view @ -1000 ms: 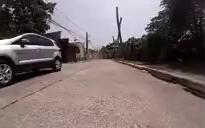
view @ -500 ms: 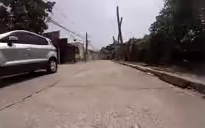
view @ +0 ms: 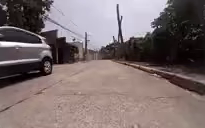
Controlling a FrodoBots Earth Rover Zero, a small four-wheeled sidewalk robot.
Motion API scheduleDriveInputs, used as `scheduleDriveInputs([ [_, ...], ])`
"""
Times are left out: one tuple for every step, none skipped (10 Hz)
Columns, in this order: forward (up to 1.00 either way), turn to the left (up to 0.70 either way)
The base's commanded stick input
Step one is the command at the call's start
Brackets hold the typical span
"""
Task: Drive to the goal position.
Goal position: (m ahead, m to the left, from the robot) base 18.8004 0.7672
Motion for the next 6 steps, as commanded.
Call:
scheduleDriveInputs([
  [1.0, 0.0],
  [1.0, 0.0],
  [1.0, 0.0],
  [1.0, 0.0],
  [1.0, 0.0],
  [1.0, 0.0],
])
